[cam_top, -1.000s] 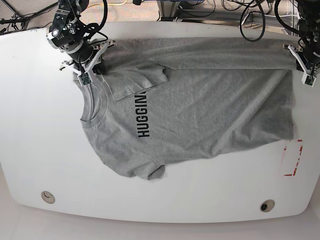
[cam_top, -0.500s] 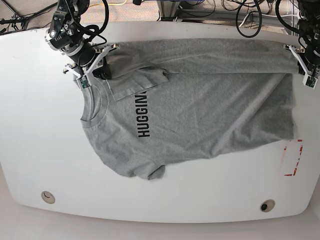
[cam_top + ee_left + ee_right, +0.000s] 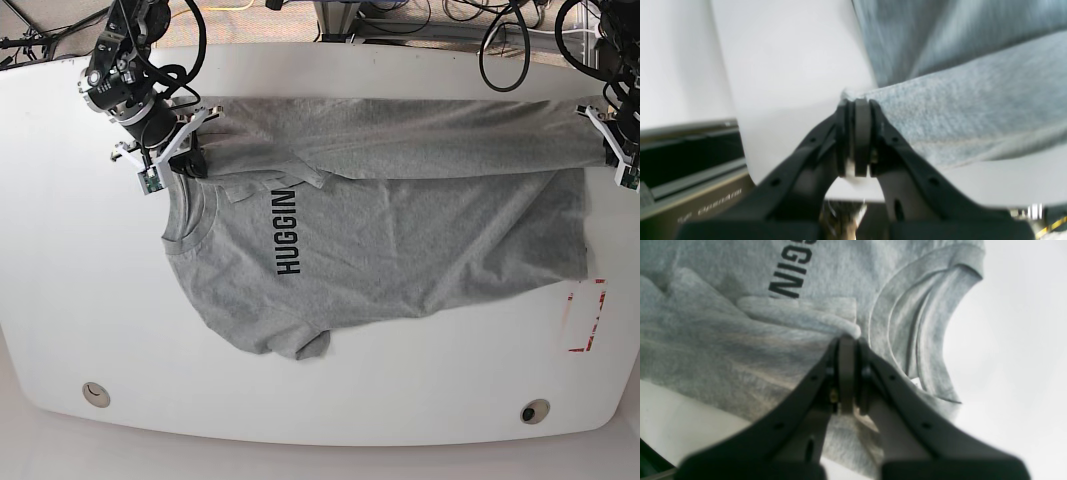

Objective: Fold the T-shirt properly
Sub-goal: 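Pull the grasped shirt edge toward the hem with both grippers, then open both grippers and release the shirt edge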

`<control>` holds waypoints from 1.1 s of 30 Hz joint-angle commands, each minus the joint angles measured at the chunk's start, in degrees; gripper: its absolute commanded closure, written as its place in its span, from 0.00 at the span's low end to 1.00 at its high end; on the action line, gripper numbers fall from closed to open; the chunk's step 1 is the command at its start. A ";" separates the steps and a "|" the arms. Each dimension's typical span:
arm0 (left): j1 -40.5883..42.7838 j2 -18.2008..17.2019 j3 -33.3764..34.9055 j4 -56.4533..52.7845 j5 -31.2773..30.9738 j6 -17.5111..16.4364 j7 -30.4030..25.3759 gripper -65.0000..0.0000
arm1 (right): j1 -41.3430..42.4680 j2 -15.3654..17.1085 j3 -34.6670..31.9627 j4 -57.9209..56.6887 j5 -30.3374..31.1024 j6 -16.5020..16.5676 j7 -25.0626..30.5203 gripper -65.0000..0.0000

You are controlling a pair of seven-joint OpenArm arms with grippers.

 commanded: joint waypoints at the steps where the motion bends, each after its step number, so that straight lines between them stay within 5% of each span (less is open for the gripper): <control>1: -0.87 -1.04 0.77 0.36 0.05 0.12 -0.55 1.00 | 0.99 0.62 0.08 0.24 0.98 -0.11 1.08 1.00; 20: -6.93 -2.62 7.28 -8.26 2.87 0.12 -0.81 1.00 | 4.15 2.56 -0.09 -6.79 0.98 0.25 1.52 1.00; 33: -12.38 -6.84 15.45 -18.63 2.78 0.12 -3.10 1.00 | 8.11 3.17 -0.09 -14.09 0.89 0.25 1.43 1.00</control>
